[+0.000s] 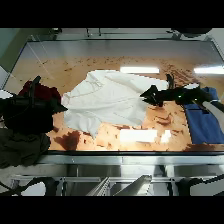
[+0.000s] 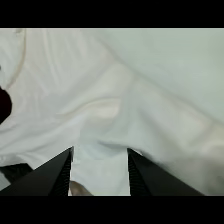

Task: Fold the shirts.

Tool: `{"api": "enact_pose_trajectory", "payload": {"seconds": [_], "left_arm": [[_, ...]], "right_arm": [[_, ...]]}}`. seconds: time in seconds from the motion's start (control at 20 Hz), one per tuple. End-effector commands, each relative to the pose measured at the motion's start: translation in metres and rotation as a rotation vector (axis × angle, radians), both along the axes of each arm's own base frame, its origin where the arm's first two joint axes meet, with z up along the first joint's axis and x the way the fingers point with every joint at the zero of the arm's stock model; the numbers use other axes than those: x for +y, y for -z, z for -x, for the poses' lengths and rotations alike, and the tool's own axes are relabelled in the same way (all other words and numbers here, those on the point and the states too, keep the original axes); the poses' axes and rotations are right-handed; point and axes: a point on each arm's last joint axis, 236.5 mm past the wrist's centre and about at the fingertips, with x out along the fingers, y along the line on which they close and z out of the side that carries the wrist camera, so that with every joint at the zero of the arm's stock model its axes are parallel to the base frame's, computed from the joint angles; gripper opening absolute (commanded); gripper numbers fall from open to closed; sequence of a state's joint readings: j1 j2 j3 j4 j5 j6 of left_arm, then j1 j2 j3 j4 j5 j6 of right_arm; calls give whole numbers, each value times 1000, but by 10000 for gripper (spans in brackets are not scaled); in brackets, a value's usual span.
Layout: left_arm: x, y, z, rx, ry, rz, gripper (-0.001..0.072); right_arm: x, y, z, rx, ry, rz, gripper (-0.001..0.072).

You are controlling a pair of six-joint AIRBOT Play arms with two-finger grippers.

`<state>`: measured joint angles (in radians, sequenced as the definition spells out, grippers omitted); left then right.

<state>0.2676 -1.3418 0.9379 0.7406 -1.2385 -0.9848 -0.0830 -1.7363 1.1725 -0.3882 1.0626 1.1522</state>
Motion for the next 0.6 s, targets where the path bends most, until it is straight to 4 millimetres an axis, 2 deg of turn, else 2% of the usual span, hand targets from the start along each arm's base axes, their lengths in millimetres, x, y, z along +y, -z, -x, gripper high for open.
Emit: {"api": "enact_pose_trajectory", "payload": {"seconds": [0.0,0.05,0.1,0.2,0.25,0.3,0.45,0.55], "left_arm": [[0,0,0,-2,1,-1,19],[0,0,0,-2,0,-1,19],[0,0,0,-2,0,-1,18],[0,0,0,-2,0,-1,18],[0,0,0,-2,0,-1,18],[0,0,0,-2,0,-1,19],[0,0,0,-2,0,-1,18],[1,0,-2,-5,-4,-4,19]], "right_arm": [[-38,-50,21,-40,-55,-101,395],[-51,-54,26,-39,-56,-91,454],[-64,-49,31,-17,-52,-56,540],[-78,-26,45,65,-66,37,542],[-78,-17,50,97,-76,60,560],[-72,-15,53,107,-89,60,640],[-57,-13,58,111,-132,66,640],[-48,-6,52,99,-115,94,639]]}}
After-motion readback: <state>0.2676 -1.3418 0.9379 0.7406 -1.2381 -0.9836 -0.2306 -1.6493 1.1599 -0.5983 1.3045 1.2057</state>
